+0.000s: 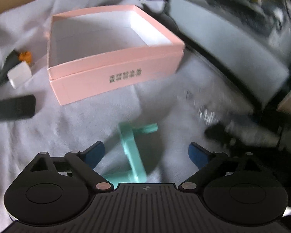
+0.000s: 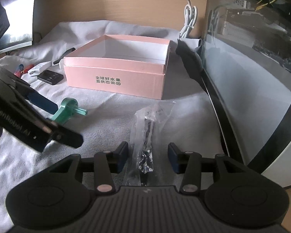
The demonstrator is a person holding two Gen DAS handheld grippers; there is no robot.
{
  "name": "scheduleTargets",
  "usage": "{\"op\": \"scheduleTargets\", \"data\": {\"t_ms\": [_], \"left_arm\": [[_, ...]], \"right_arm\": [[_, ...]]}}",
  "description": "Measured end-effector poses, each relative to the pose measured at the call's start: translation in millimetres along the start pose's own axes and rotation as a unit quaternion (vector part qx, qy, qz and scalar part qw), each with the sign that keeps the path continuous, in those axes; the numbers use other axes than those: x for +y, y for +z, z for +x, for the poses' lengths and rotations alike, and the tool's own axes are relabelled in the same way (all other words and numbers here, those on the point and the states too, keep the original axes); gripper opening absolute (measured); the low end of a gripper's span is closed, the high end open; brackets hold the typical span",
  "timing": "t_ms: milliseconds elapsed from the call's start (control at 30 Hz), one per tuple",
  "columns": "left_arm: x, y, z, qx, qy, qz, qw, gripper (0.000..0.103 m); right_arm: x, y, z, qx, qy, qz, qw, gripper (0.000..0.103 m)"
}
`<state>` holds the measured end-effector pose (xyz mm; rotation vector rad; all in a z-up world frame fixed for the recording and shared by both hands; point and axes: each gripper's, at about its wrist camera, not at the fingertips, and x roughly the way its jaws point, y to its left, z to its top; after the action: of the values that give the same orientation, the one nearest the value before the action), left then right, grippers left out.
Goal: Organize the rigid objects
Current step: 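Release the mint-green part into the pink box with the left tool while the right tool drops the bag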
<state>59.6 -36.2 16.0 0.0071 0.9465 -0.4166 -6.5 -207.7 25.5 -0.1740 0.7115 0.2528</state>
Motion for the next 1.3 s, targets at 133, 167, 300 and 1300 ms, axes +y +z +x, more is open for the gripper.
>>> {"op": "scheduleTargets", "data": {"t_ms": [133,167,300,1300], "left_arm": [[0,5,0,-0.019,0.014,-0.018,0.9996,0.062],[-2,6,2,-0.018,0.020,-0.014,0.9995,0.057],[-5,5,6,-0.030,0.037,-0.005,0.9988,0.054],[59,177,-132,-0.248,-0.047,-0.056,0.9660,0.049]], "right_arm": [[-1,0,0,0.000,0.003,0.001,1.000,0.045],[-1,0,0,0.001,0.002,0.000,1.000,0.045],[2,2,0,0.005,-0.001,-0.008,1.000,0.045],[-16,228,-17,-0.103,0.043,0.062,0.992,0.024]]}}
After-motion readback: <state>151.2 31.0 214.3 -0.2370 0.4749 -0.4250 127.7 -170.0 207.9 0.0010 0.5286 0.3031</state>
